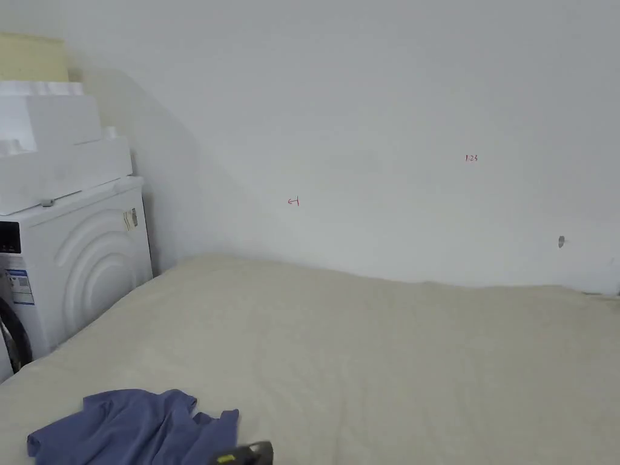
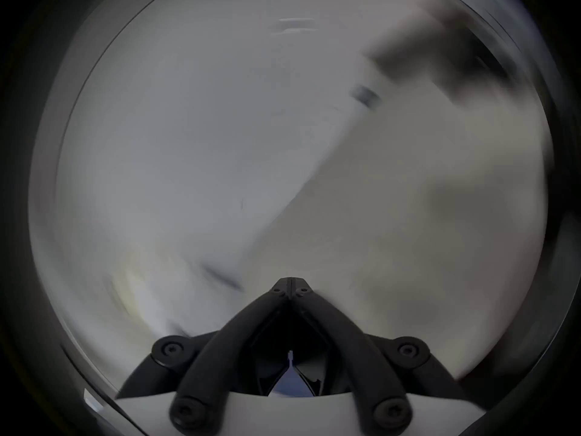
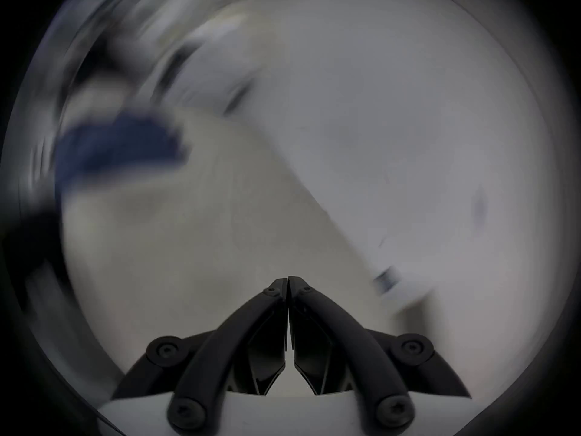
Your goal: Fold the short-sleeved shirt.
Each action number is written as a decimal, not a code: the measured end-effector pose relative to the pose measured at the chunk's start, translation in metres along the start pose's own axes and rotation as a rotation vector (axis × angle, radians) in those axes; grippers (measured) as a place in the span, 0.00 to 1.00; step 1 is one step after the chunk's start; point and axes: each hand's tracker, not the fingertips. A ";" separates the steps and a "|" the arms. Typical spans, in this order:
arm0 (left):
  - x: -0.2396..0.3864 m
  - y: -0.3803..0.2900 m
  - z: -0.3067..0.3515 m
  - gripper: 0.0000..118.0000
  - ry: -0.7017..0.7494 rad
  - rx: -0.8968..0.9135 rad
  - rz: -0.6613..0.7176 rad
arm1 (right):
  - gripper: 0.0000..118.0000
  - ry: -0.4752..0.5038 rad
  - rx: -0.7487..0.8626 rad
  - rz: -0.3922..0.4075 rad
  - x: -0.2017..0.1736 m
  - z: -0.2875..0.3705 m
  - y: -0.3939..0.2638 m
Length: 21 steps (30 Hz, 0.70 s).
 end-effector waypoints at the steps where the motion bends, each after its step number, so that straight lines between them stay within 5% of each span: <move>1: 0.027 -0.005 -0.001 0.00 -0.022 -0.001 -0.273 | 0.01 -0.005 -0.029 0.262 -0.026 -0.006 -0.003; 3: 0.065 -0.021 0.001 0.00 -0.087 0.049 -0.520 | 0.01 -0.022 0.000 0.575 -0.062 -0.013 -0.019; 5: 0.070 -0.028 0.005 0.00 -0.142 0.113 -0.492 | 0.01 -0.005 0.016 0.512 -0.067 -0.015 -0.027; 6: 0.059 -0.022 0.002 0.00 -0.117 0.035 -0.324 | 0.01 0.008 -0.014 0.316 -0.054 -0.017 -0.024; 8: 0.022 -0.021 -0.007 0.00 -0.056 -0.086 0.144 | 0.01 0.067 -0.058 -0.218 -0.017 -0.019 -0.026; 10: -0.029 -0.038 -0.011 0.00 -0.085 -0.193 0.791 | 0.01 0.125 -0.047 -0.830 0.023 -0.015 -0.049; 12: -0.061 -0.071 -0.008 0.00 -0.160 -0.182 1.406 | 0.01 0.146 0.032 -1.360 0.039 -0.006 -0.083; 13: -0.062 -0.093 -0.004 0.00 -0.203 -0.116 1.699 | 0.01 0.164 0.083 -1.575 0.036 0.000 -0.098; 14: -0.057 -0.106 -0.002 0.00 -0.230 -0.061 1.882 | 0.01 0.181 0.115 -1.698 0.032 0.003 -0.107; 15: -0.049 -0.113 -0.001 0.00 -0.277 -0.037 1.925 | 0.01 0.190 0.117 -1.718 0.026 0.006 -0.110; 18: -0.041 -0.112 -0.005 0.00 -0.238 -0.169 1.686 | 0.01 0.205 0.055 -1.582 0.020 0.013 -0.106; 21: -0.032 -0.121 -0.011 0.02 -0.283 -0.193 1.716 | 0.01 0.214 0.044 -1.549 0.014 0.017 -0.099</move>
